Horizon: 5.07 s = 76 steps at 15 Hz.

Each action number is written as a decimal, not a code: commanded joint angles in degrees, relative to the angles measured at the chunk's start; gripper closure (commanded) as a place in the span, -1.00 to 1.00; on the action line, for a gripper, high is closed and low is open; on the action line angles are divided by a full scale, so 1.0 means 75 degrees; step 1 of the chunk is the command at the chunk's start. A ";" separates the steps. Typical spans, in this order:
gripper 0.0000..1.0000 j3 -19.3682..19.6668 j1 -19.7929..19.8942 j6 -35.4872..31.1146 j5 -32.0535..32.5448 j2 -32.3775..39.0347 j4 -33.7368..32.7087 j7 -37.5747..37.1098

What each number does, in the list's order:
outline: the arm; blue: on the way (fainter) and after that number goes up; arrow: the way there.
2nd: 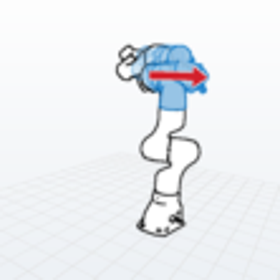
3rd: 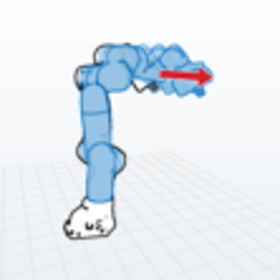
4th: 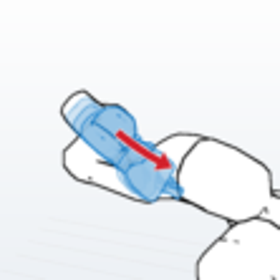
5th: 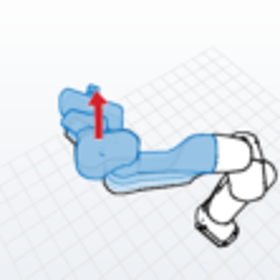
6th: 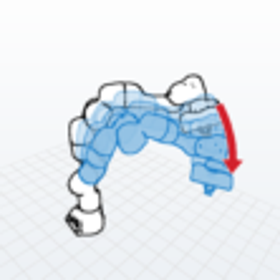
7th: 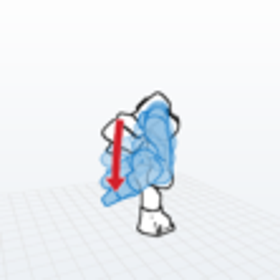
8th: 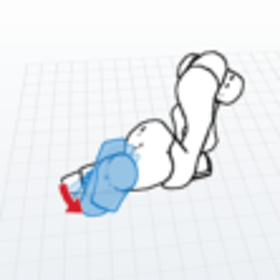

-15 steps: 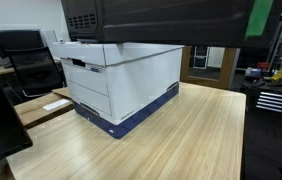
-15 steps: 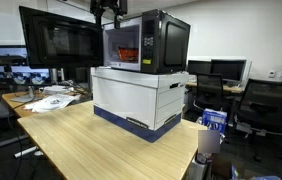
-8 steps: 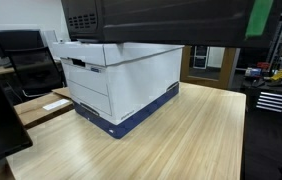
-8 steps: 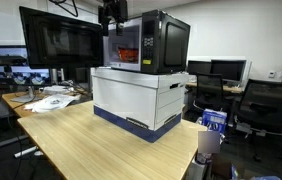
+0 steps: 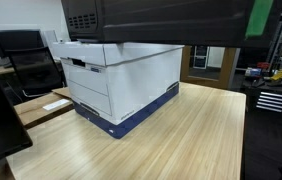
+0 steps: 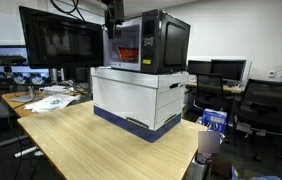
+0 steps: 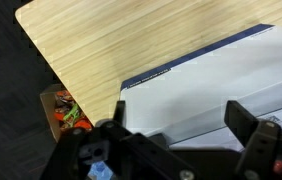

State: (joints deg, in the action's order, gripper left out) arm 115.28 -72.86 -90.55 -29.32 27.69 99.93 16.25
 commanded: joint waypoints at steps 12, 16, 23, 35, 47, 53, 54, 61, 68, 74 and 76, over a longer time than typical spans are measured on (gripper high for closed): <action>-1.00 0.0409 -0.0520 0.0290 0.0303 -0.0005 -0.0077 0.0103; -1.00 0.0837 -0.1064 0.1039 -0.0036 -0.0098 -0.0419 0.0501; -1.00 0.2167 -0.2349 0.2553 -0.1272 0.0250 -0.1063 0.1843; -1.00 0.3927 -0.3453 0.4792 -0.2136 0.1617 -0.0354 0.6933; -1.00 0.4504 -0.3193 0.6252 -0.4088 0.2773 0.0476 0.9204; -1.00 0.4451 -0.2905 0.6715 -0.4884 0.2975 0.0685 0.9428; -1.00 0.4681 -0.2915 0.6979 -0.4973 0.3151 0.0842 0.9532; -0.46 0.4449 -0.2332 0.7688 -0.5481 0.3212 0.0801 0.9749; 0.50 0.4442 -0.1781 0.8401 -0.5808 0.3420 0.0830 0.9831; 1.00 0.4664 -0.1510 0.8877 -0.5953 0.3703 0.0966 0.9852; 0.96 0.4465 -0.1306 0.8886 -0.6094 0.3644 0.0896 0.9699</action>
State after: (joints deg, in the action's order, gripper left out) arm 148.92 -85.44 -25.70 -72.57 52.98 105.05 88.17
